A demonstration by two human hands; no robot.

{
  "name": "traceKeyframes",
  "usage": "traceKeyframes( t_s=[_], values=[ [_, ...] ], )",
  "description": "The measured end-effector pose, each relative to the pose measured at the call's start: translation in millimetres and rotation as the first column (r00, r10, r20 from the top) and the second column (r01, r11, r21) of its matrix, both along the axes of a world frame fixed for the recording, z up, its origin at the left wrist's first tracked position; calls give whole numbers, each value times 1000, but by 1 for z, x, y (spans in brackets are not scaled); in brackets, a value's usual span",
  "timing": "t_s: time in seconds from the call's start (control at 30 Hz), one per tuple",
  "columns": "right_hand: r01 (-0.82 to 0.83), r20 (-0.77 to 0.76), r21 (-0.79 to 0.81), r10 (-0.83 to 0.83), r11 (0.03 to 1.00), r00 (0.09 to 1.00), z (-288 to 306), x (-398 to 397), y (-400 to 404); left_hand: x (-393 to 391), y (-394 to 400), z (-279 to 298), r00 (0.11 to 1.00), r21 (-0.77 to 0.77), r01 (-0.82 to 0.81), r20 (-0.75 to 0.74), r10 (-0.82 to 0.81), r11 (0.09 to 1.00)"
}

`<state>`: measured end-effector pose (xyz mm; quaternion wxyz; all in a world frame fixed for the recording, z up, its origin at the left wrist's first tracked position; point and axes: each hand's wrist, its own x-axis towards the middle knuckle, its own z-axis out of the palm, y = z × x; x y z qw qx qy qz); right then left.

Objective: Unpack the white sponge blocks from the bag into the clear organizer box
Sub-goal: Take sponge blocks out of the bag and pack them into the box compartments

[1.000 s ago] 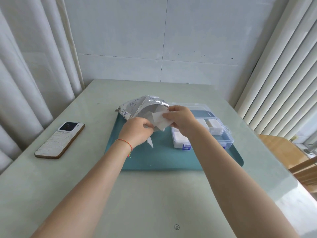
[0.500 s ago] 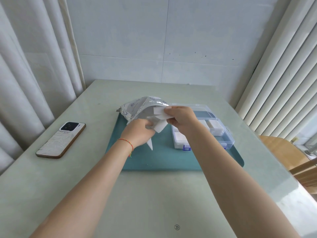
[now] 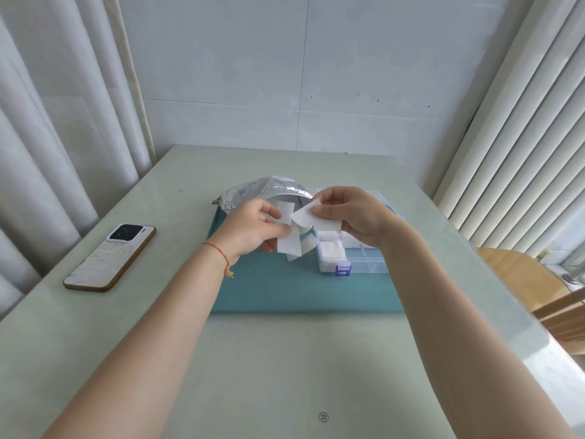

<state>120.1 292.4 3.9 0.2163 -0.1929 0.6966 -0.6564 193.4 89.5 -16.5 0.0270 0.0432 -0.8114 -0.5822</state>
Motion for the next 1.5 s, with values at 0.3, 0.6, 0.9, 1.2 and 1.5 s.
traceKeyframes(
  t_s=[0.3, 0.6, 0.9, 1.2, 1.5],
  values=[
    [4, -329, 272, 89, 962, 940, 23, -7, 0, -25, 20, 18, 992, 158, 55, -118, -37, 986],
    [126, -446, 270, 8, 954, 895, 20, -25, 6, -43, 28, 25, 973, 65, 198, -133, -188, 978],
    [111, -409, 261, 6, 959, 913, 12, -32, 8, -51, 15, 15, 986, -9, 37, -162, -38, 999],
    [28, -268, 53, -12, 998, 963, 28, -21, 16, -48, 19, 16, 991, -5, -44, -127, 43, 999],
    [257, -371, 227, -160, 940, 915, 21, -19, 0, -45, 23, 17, 997, 208, 71, -34, -65, 976]
  ],
)
